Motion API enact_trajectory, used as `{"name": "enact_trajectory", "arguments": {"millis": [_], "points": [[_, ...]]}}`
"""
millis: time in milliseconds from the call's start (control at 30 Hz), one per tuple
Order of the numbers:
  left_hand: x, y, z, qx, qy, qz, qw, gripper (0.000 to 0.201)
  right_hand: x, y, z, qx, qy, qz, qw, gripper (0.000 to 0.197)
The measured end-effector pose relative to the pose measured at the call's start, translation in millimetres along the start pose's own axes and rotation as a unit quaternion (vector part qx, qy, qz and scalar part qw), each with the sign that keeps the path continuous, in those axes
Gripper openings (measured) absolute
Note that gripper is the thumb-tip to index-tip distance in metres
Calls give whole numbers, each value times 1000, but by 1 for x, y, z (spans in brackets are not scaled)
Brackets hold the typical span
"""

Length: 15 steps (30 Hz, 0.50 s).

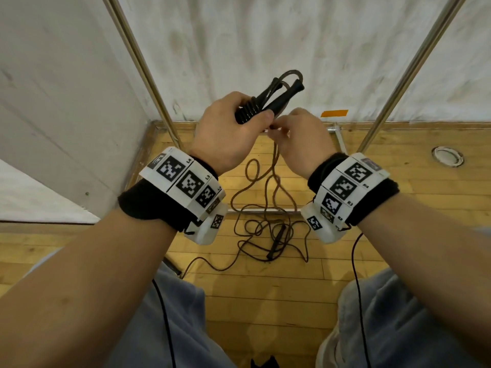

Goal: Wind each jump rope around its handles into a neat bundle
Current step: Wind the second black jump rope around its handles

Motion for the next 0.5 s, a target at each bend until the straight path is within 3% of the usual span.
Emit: {"name": "enact_trajectory", "arguments": {"millis": [100, 200, 300, 367, 400, 500], "points": [[6, 6, 11, -46, 31, 8, 998, 22, 11, -4, -7, 32, -18, 48, 998, 21], [8, 8, 17, -68, 87, -11, 994, 22, 14, 0, -2, 33, -150, 87, 984, 18], [9, 7, 17, -82, 120, -30, 989, 24, 4, 12, 17, -76, -295, 99, 947, 26], [7, 5, 14, -89, 122, -37, 988, 24, -2, 20, 32, -135, -392, 104, 904, 19], [5, 3, 12, -88, 122, -42, 988, 24, -5, 22, 35, -145, -402, 95, 899, 16], [-3, -4, 0, -46, 98, -47, 993, 28, -4, 23, 40, -132, -326, 75, 933, 21]]}}
Point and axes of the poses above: each hand's wrist, its own y-axis away from the middle knuckle, its own z-axis out of the palm, x = y × z, the point moved 5 cm from there along -y, towards the middle knuckle, and after that the axes turned 5 degrees about -z, right-handed, at the moved point
